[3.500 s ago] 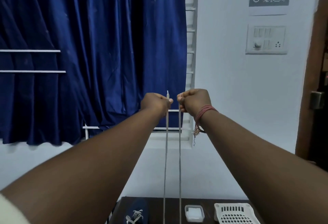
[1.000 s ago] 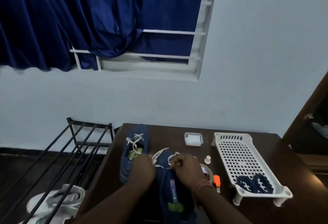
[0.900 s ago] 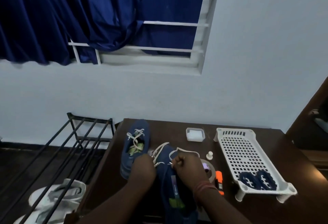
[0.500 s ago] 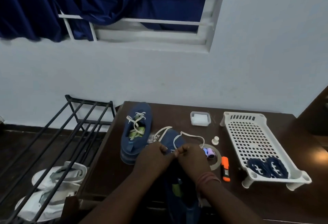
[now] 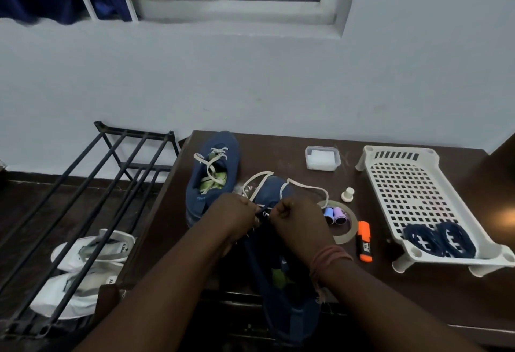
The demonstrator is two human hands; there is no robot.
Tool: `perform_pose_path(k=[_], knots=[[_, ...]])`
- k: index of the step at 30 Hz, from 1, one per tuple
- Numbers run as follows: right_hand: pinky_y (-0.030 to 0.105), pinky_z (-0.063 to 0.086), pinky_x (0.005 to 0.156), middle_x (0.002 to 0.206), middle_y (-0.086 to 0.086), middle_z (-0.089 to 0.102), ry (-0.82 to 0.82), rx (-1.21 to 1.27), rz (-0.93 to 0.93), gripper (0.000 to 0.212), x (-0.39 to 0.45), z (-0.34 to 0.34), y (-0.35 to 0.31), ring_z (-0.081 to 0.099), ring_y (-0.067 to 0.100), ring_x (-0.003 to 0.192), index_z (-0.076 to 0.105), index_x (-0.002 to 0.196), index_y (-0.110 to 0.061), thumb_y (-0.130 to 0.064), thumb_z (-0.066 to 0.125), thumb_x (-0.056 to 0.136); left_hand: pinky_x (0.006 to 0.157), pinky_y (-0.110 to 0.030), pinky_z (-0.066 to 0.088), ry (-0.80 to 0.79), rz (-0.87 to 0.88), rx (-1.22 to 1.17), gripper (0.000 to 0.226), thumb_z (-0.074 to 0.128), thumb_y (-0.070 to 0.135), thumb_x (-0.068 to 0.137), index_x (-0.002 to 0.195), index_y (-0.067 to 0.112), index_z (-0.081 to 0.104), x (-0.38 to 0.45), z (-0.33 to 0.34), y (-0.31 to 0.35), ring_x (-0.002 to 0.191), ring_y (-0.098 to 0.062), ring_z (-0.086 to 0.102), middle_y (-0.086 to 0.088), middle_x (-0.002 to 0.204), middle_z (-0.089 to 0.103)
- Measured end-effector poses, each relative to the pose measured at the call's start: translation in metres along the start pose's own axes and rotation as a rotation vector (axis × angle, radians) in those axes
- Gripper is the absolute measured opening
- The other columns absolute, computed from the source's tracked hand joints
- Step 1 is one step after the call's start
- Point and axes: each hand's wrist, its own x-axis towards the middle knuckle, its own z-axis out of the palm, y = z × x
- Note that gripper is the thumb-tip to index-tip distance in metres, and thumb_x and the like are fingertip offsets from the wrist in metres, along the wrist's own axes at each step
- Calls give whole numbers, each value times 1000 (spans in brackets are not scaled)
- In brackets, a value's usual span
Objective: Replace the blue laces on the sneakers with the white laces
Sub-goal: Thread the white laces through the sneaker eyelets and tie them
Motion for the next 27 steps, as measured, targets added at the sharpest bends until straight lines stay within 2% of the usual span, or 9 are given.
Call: perform_pose_path(k=[5, 8, 12, 16, 19, 22, 24, 25, 27], knots=[[35, 51, 66, 64, 4, 61, 1, -27, -37, 22, -2, 0, -2, 61, 24, 67, 58, 62, -15, -18, 54, 84, 89, -36, 55, -16, -16, -23, 16, 53, 3, 95, 96, 11, 67, 5, 2, 0, 84, -20, 62, -3, 82, 64], [36, 51, 67, 66, 6, 63, -5, -76, -83, 23, -5, -3, -6, 62, 25, 68, 62, 65, -14, -18, 53, 86, 87, -34, 54, -32, 4, -23, 16, 53, 3, 95, 96, 13, 65, 7, 2, 1, 84, -19, 62, -4, 88, 65], [36, 51, 68, 70, 7, 66, -10, -62, -127, 23, -5, -5, -7, 61, 25, 70, 64, 67, -13, -18, 54, 87, 66, -23, 53, -88, -12, -44, 12, 56, 9, 95, 97, 14, 66, 4, -1, 7, 71, -11, 59, -2, 87, 64], [34, 48, 73, 79, 5, 68, -10, 2, -139, 12, -8, -8, -10, 62, 24, 78, 62, 83, -22, -11, 59, 84, 37, -15, 44, -159, -108, -237, 17, 50, 3, 99, 93, 5, 66, -5, -2, 14, 42, -11, 54, -7, 69, 60], [36, 50, 73, 75, 3, 66, -19, 140, -56, 26, -5, -13, -12, 62, 21, 75, 49, 83, -26, -3, 60, 78, 34, -16, 42, -117, -77, -127, 8, 55, 4, 97, 100, 4, 62, -5, 1, 16, 54, -14, 54, -9, 78, 60], [31, 50, 75, 83, 1, 65, -132, 92, -63, 23, -5, -19, -11, 61, 19, 80, 54, 84, -22, -10, 71, 73, 37, -9, 40, -91, -42, 86, 19, 53, 8, 99, 81, 14, 54, 6, -1, 15, 65, -7, 55, -7, 93, 59], [28, 47, 81, 102, 6, 61, -171, -37, -58, 28, -5, -27, -9, 56, 23, 96, 60, 98, -17, -21, 74, 74, 54, -19, 56, -24, -21, -57, 13, 51, 5, 98, 86, 8, 55, 12, -5, 21, 87, -21, 69, -17, 103, 65], [29, 46, 86, 112, 8, 58, -191, -96, -52, 39, -5, -32, -8, 54, 24, 104, 59, 111, -15, -26, 73, 76, 62, -29, 60, 34, -10, -223, 12, 46, 4, 99, 89, 5, 54, 13, -10, 26, 89, -28, 70, -20, 98, 67], [23, 46, 85, 119, 7, 58, -272, -171, -42, 48, -7, -43, -5, 56, 23, 104, 53, 125, -12, -29, 68, 82, 46, -27, 52, 135, 1, -595, 24, 32, 4, 99, 82, 9, 48, 5, -27, 38, 56, -19, 61, -9, 68, 56]])
